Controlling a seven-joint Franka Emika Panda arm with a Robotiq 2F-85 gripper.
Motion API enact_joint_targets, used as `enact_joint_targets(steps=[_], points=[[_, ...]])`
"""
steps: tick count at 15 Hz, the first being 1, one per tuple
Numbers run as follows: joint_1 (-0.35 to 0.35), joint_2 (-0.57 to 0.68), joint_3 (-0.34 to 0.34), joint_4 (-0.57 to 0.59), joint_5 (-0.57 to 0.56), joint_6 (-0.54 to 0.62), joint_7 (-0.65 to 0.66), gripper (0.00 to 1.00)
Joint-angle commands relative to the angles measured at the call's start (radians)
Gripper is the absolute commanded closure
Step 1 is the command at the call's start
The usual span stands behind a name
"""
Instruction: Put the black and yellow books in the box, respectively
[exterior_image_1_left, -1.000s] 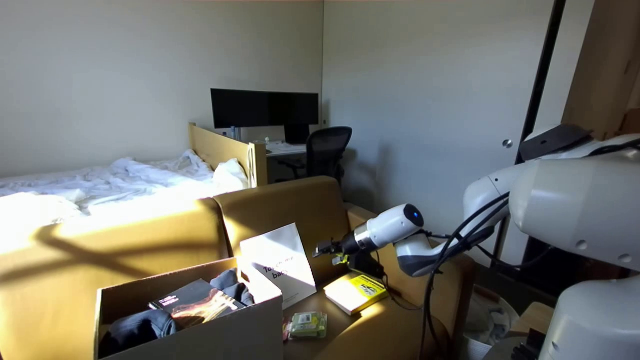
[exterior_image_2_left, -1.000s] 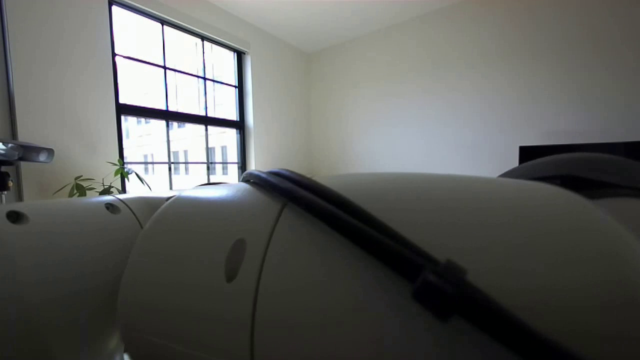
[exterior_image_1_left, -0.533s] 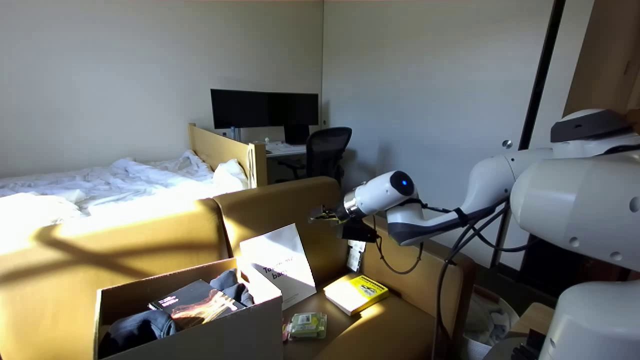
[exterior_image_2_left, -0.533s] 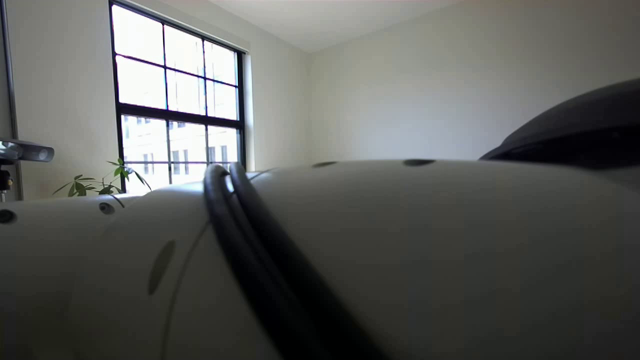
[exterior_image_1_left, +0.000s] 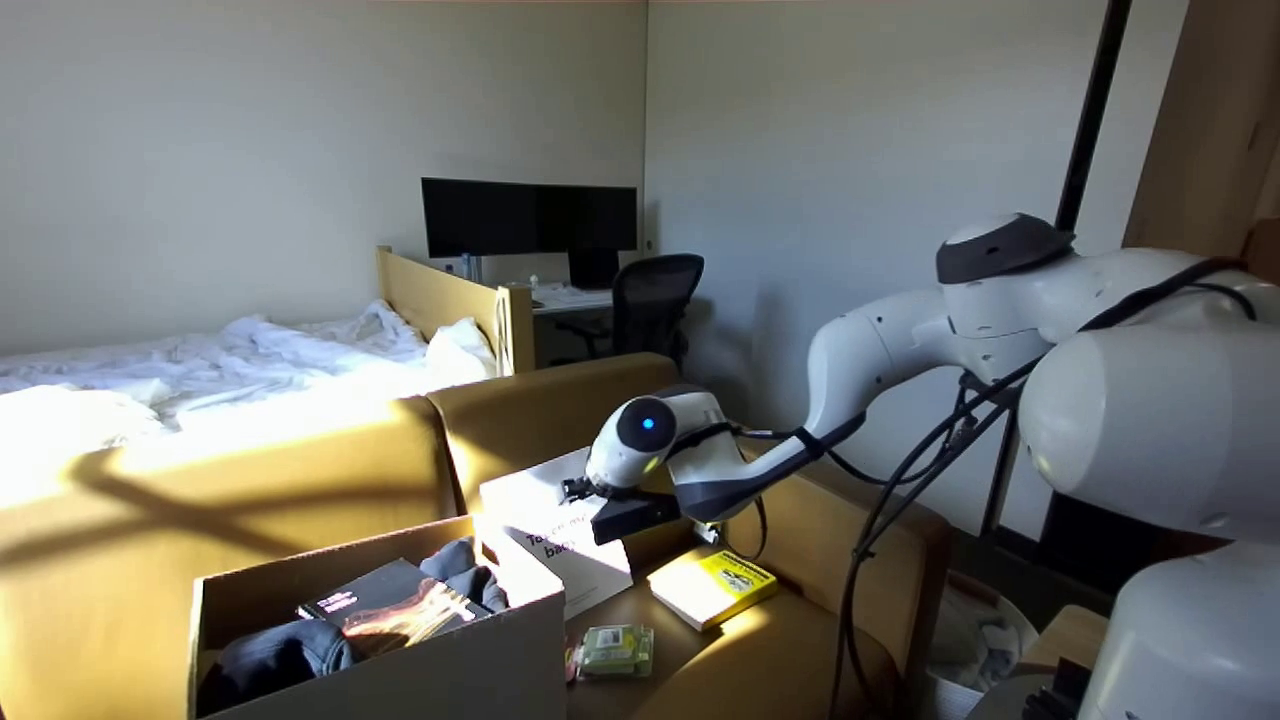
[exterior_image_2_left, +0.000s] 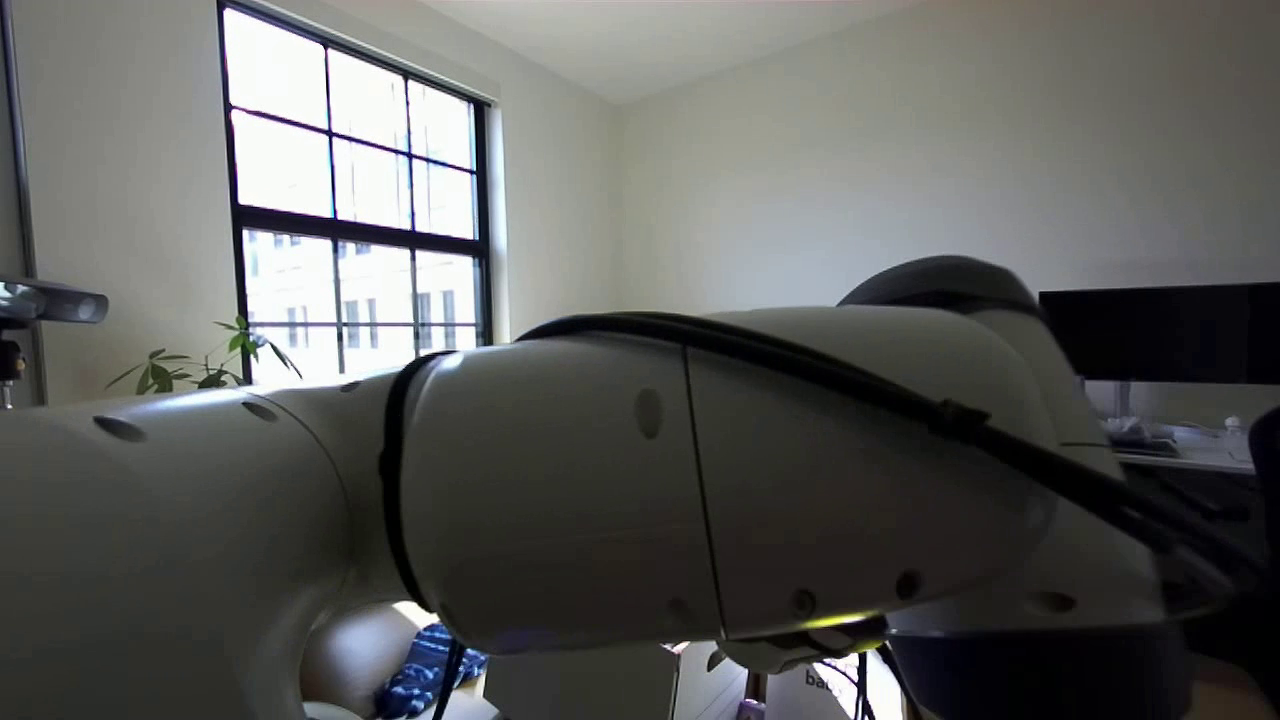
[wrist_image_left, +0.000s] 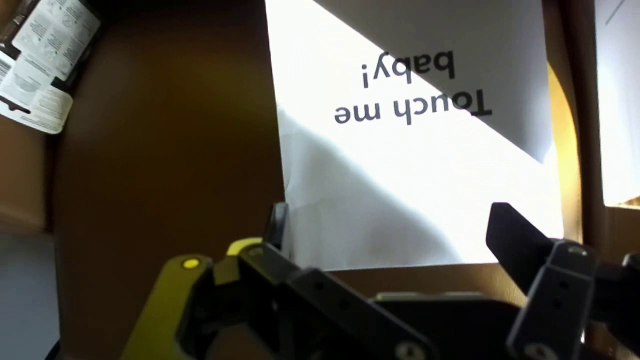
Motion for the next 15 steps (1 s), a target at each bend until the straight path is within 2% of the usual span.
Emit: enact_joint_targets(steps=[1, 7, 11, 13, 15], points=[[0.199, -0.101, -0.145, 0.082, 0.018, -0.139, 0.128, 0.0], [0.471, -0.264, -0.444, 0.107, 0.113, -0.374, 0.374, 0.0], [0.713, -0.335, -0.652, 0.158, 0.279, -0.497, 0.414, 0.0], [0.832, -0.333, -0.752, 0.201, 0.357, -0.557, 0.403, 0.0], [0.919, -0.319, -0.846, 0.222, 0.413, -0.62, 0.388, 0.0]])
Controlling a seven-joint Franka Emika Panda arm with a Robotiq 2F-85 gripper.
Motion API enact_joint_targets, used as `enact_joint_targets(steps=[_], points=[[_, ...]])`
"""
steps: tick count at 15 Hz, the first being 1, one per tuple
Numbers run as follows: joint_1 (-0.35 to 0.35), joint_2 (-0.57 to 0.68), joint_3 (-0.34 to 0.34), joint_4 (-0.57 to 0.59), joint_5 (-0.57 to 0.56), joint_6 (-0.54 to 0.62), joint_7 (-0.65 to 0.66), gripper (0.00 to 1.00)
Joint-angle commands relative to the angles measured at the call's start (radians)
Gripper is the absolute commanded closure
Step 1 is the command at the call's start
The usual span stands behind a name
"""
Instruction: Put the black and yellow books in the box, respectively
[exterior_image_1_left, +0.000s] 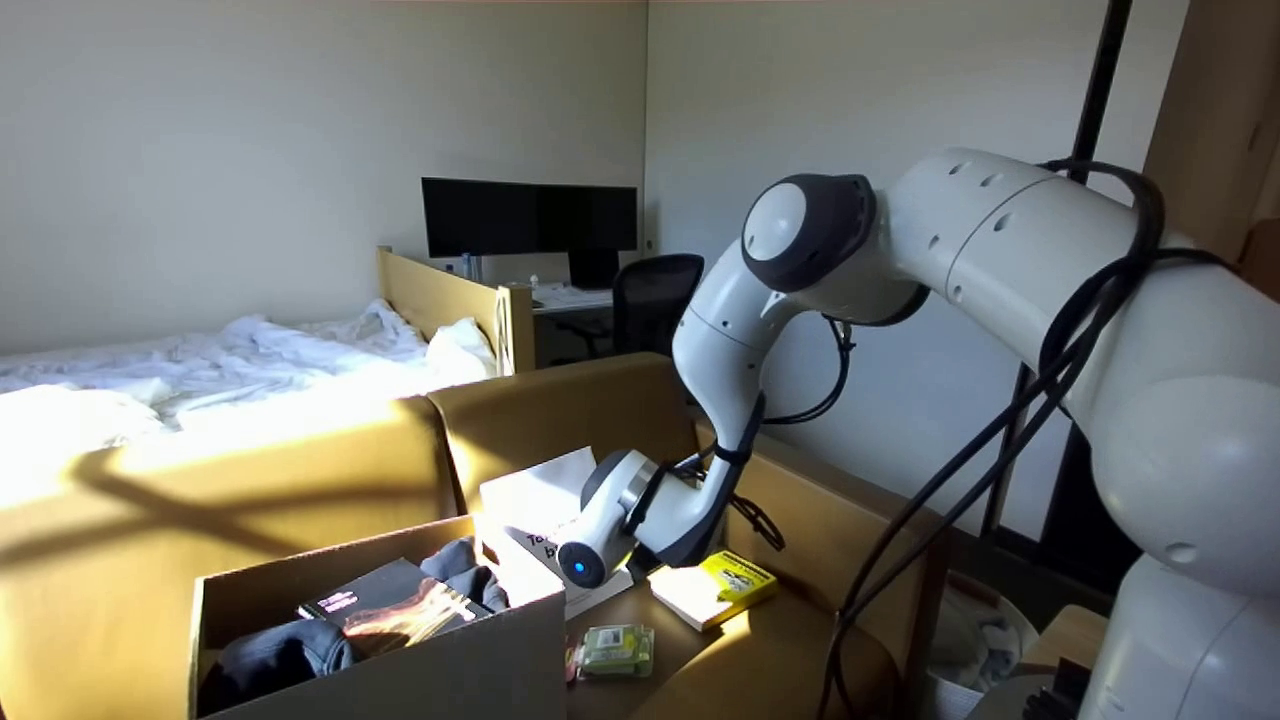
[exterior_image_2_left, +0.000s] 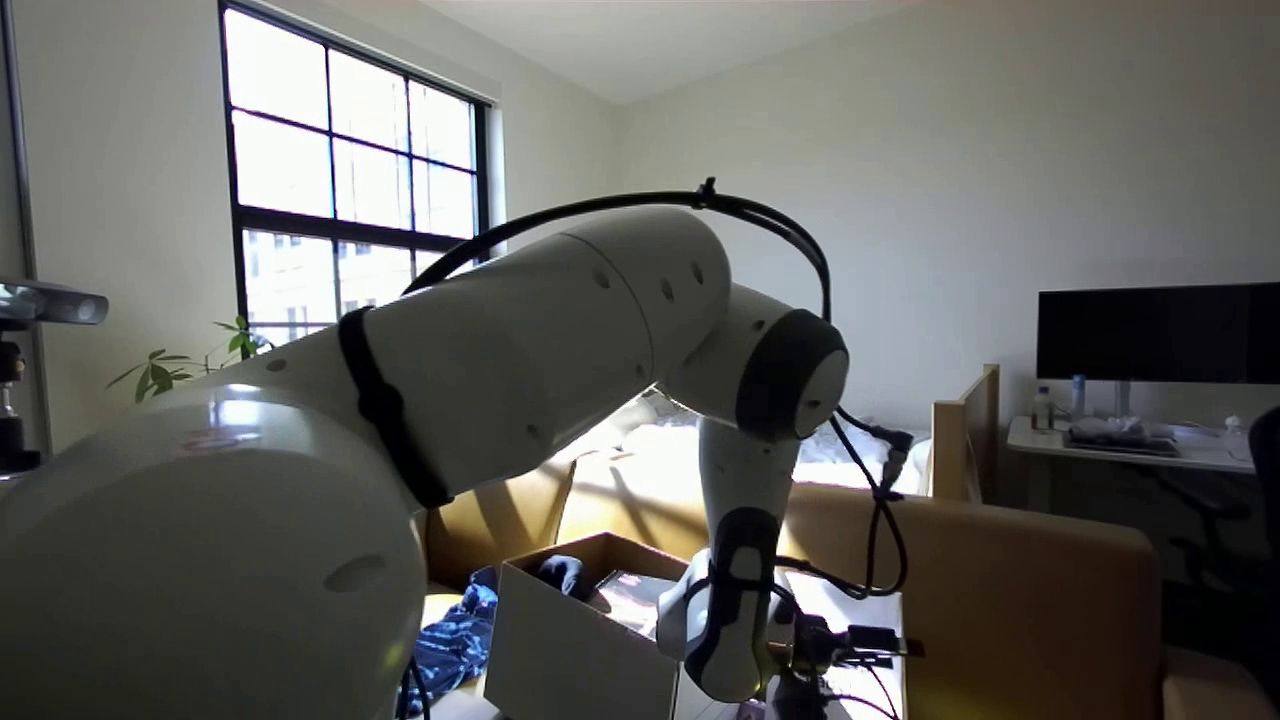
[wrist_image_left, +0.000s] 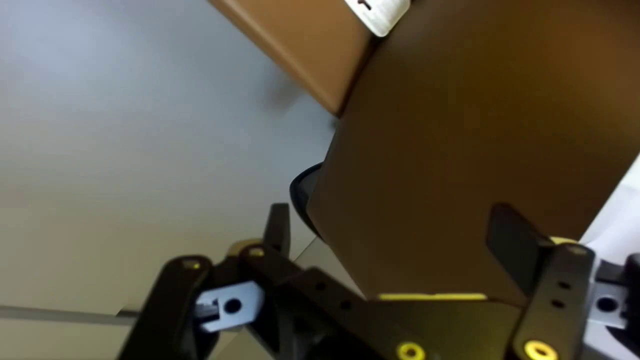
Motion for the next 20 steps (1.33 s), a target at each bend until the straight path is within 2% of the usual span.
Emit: enact_joint_targets(steps=[1, 3, 7, 10, 12, 16, 20], points=[[0.121, -0.017, -0.119, 0.022, 0.089, 0.013, 0.027, 0.0], [0.168, -0.007, -0.165, 0.029, 0.108, -0.025, 0.019, 0.0], [0.169, -0.005, -0.176, 0.03, 0.107, -0.03, 0.018, 0.0], [0.242, 0.12, -0.222, 0.154, 0.164, -0.08, -0.142, 0.0], [0.285, 0.172, -0.242, 0.179, 0.209, -0.1, -0.208, 0.0], [0.36, 0.254, -0.255, 0.172, 0.29, -0.138, -0.324, 0.0], [0.387, 0.263, -0.257, 0.109, 0.279, -0.075, -0.449, 0.0]])
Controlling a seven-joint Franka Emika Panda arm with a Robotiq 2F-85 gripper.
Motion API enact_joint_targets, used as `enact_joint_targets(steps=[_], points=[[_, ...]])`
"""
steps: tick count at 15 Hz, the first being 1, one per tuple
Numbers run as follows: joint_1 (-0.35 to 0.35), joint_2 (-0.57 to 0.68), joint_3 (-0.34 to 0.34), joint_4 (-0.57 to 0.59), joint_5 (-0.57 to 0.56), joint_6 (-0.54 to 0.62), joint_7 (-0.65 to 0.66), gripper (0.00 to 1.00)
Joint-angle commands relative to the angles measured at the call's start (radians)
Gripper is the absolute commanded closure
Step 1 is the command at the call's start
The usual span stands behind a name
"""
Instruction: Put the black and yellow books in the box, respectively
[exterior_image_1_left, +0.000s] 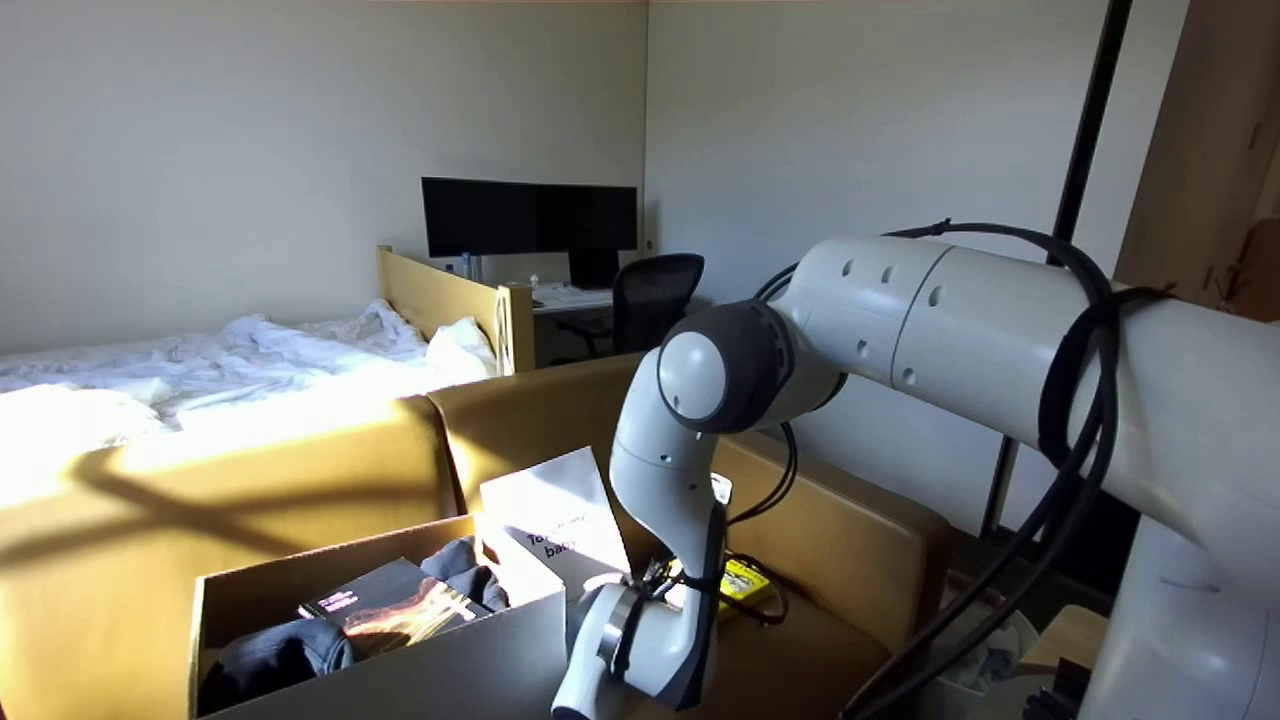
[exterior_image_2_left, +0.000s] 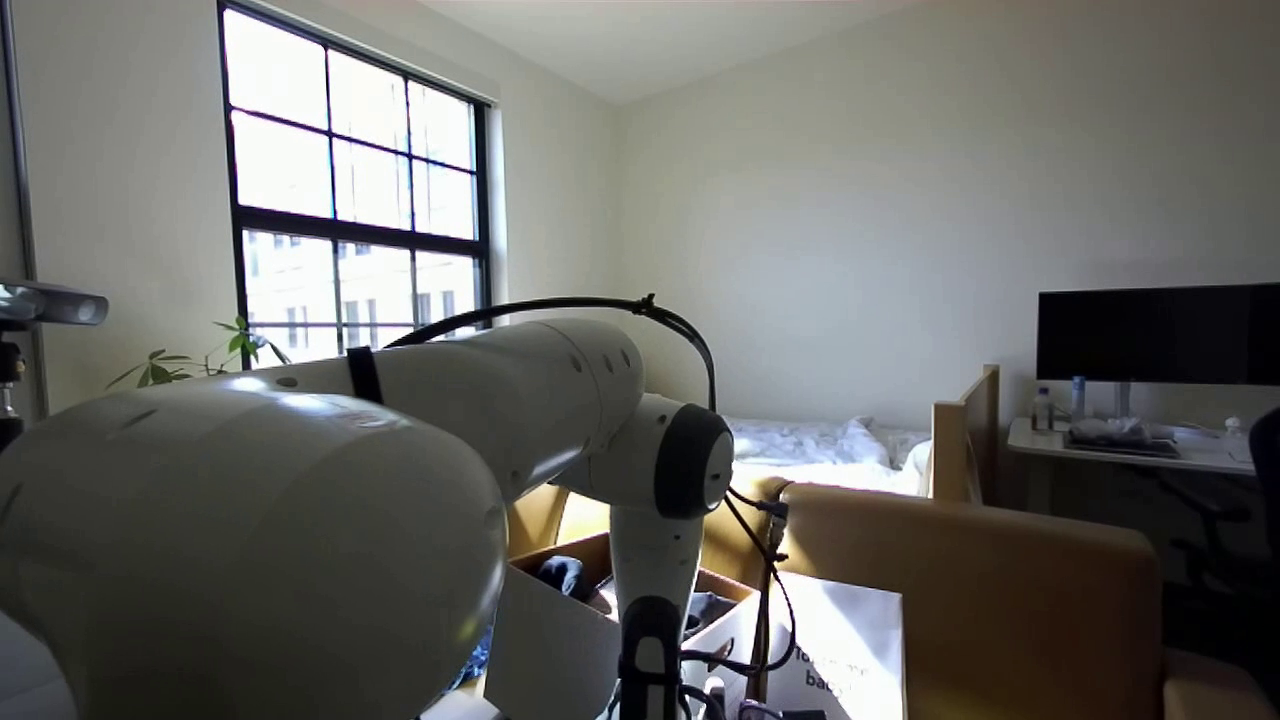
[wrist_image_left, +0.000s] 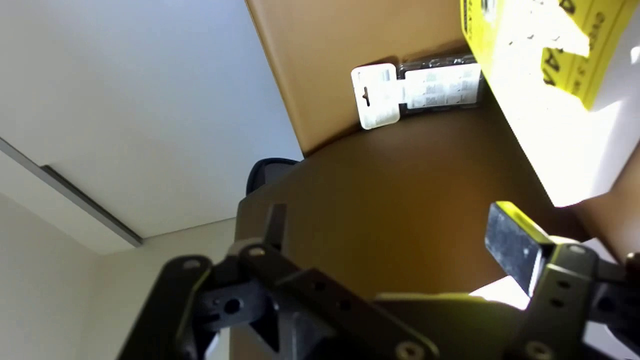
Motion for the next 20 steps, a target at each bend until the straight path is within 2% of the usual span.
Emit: enact_joint_targets(steps=[1, 3, 6, 8, 13, 20], points=[[0.002, 0.018, -0.01, -0.01, 0.009, 0.068, -0.151, 0.0], [-0.031, 0.066, -0.027, 0.035, 0.005, 0.131, -0.224, 0.0], [-0.082, 0.065, -0.069, 0.025, -0.016, 0.276, -0.317, 0.0], [-0.11, 0.071, -0.082, 0.061, -0.019, 0.366, -0.416, 0.0], [-0.147, 0.085, -0.074, 0.159, 0.008, 0.537, -0.711, 0.0], [-0.219, 0.081, -0.073, 0.19, 0.11, 0.71, -1.024, 0.0]])
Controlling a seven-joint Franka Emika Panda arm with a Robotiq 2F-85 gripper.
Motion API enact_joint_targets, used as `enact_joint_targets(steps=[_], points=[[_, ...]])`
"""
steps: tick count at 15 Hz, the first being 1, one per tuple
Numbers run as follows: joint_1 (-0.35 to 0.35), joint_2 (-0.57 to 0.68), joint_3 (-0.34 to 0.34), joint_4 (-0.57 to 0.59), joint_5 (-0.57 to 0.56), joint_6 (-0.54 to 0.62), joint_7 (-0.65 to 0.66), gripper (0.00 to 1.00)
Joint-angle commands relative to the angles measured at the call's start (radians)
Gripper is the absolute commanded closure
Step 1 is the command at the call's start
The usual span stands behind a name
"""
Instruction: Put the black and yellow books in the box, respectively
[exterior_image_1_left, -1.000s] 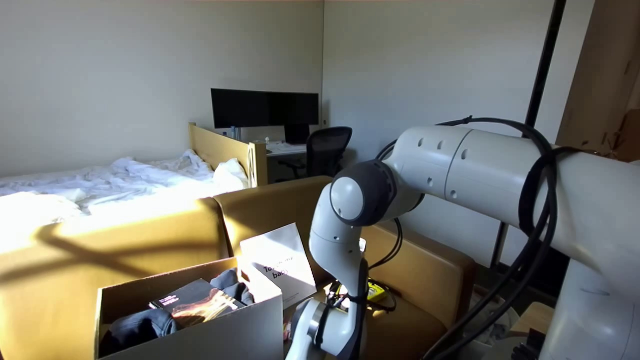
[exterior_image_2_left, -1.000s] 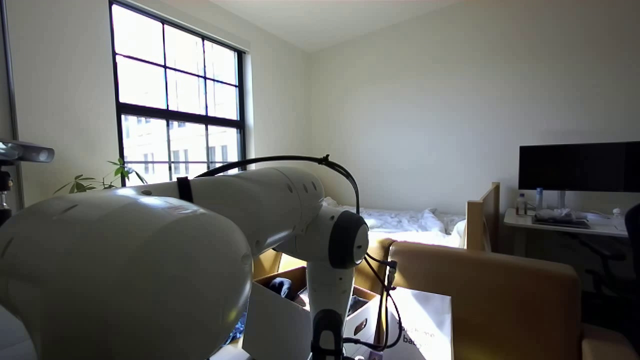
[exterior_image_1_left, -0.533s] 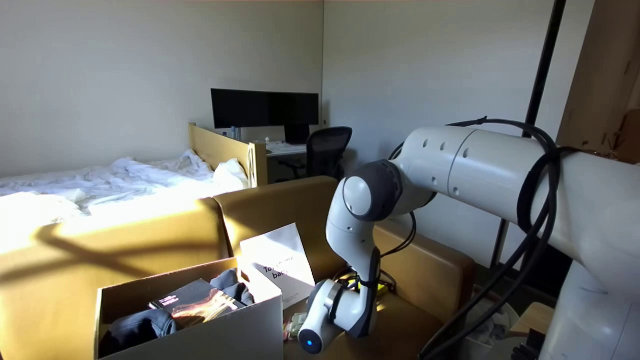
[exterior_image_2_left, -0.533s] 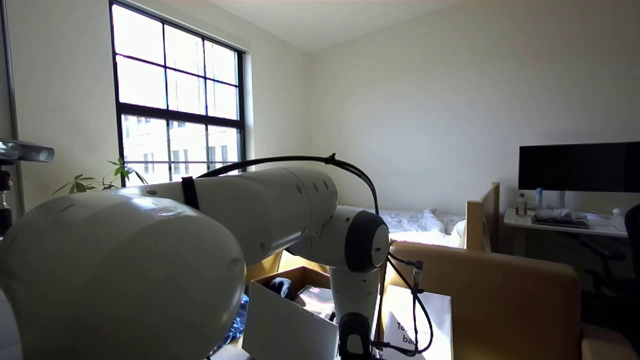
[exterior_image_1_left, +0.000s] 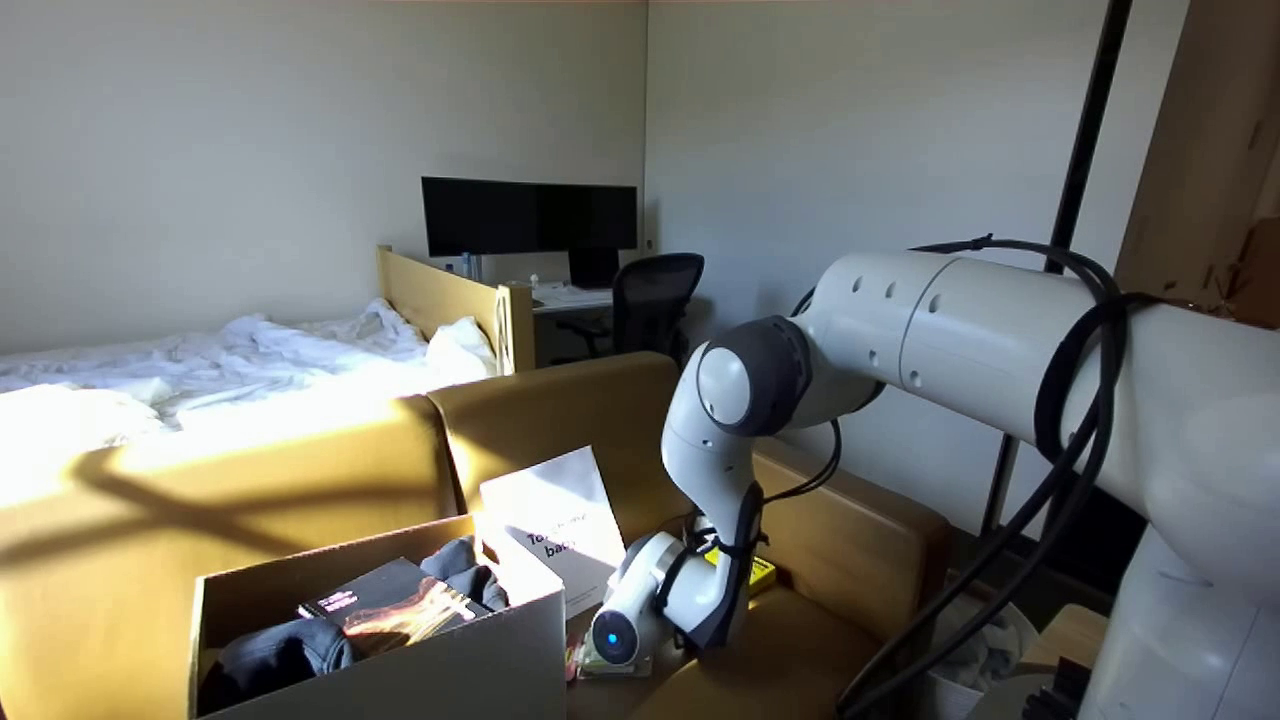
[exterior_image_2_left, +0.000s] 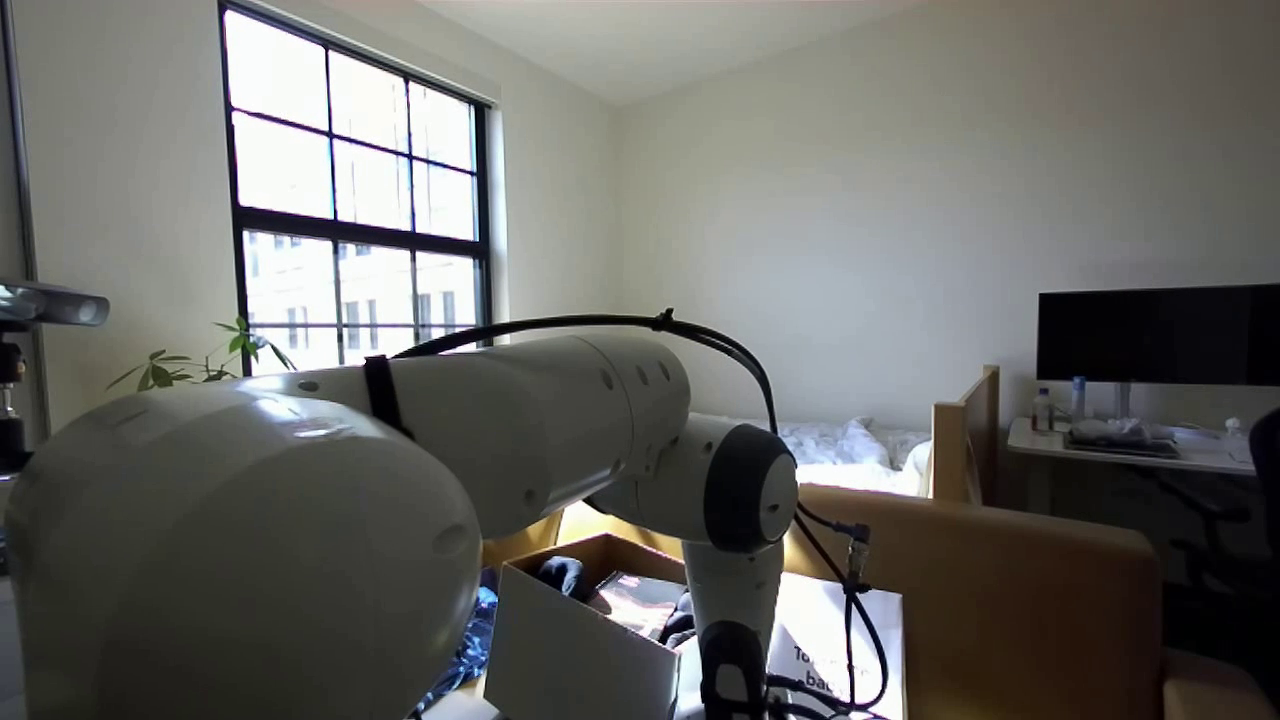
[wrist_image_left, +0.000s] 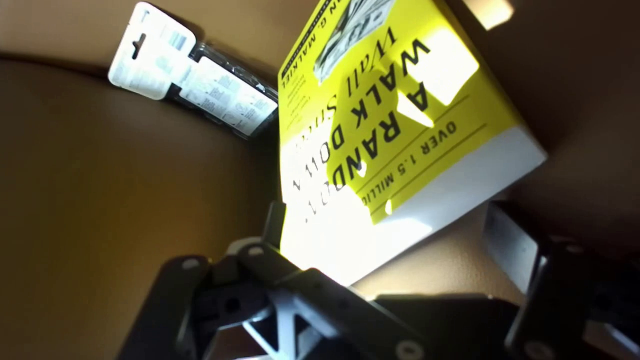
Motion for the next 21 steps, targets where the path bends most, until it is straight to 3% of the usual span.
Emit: enact_joint_targets(steps=[1, 4, 5, 6, 13, 20, 21], points=[[-0.066, 0.028, 0.008, 0.037, 0.097, 0.112, -0.167, 0.0], [-0.092, 0.03, 0.014, 0.071, 0.227, 0.151, -0.271, 0.0], [-0.096, 0.028, 0.014, 0.082, 0.276, 0.151, -0.251, 0.0], [-0.077, 0.026, -0.009, 0.096, 0.294, 0.126, -0.153, 0.0], [-0.034, 0.012, -0.143, 0.104, 0.302, 0.065, 0.219, 0.0], [0.004, 0.005, -0.173, 0.09, 0.299, -0.081, 0.578, 0.0], [0.013, 0.005, -0.172, 0.089, 0.295, -0.104, 0.631, 0.09]])
